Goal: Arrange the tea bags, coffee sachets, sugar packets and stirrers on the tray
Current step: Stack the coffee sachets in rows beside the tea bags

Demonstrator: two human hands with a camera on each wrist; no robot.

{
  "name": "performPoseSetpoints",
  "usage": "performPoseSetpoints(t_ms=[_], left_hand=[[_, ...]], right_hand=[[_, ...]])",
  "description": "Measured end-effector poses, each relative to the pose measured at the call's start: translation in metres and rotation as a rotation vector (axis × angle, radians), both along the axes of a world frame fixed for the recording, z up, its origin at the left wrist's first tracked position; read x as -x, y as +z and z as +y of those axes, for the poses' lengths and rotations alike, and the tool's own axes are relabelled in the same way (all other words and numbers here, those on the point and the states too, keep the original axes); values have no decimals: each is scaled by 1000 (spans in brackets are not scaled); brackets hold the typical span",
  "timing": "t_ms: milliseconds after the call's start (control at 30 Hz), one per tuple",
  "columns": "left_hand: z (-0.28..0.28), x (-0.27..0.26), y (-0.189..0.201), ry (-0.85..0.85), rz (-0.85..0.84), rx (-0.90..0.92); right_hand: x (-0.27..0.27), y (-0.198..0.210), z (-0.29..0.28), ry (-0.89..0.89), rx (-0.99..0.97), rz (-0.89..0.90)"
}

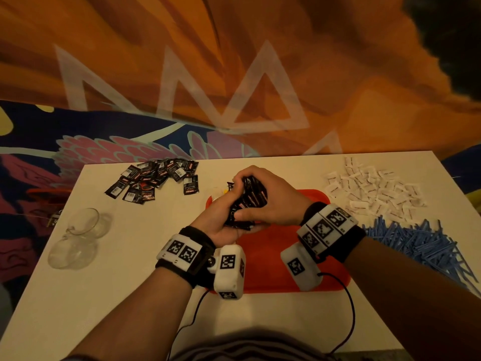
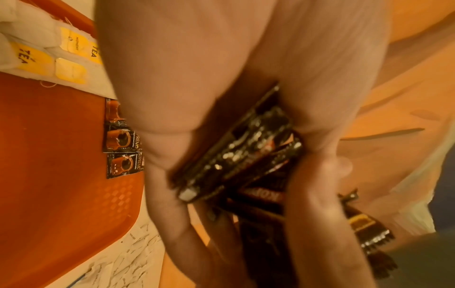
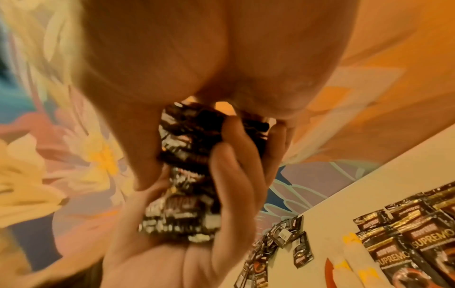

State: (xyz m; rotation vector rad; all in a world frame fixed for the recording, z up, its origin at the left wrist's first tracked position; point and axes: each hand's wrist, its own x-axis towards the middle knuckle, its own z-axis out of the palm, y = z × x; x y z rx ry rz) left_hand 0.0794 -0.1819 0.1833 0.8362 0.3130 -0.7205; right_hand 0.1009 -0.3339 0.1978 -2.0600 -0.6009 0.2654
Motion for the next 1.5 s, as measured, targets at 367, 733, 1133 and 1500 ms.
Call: performPoseSetpoints(t_ms=[367,733,1133,1500], left_hand=[[6,3,1,-37,-41,8],[16,4,3,-107,-40,8],[10,3,-9,-75,-88,-101],[42,13,-46,104,175,-146]], right_hand=[[-3,1,-6,14,9,9],[3,4,-7,-56,68,-92],[7,-9,-3,-234,69,-80],[22,-34,19,-12,135,57]])
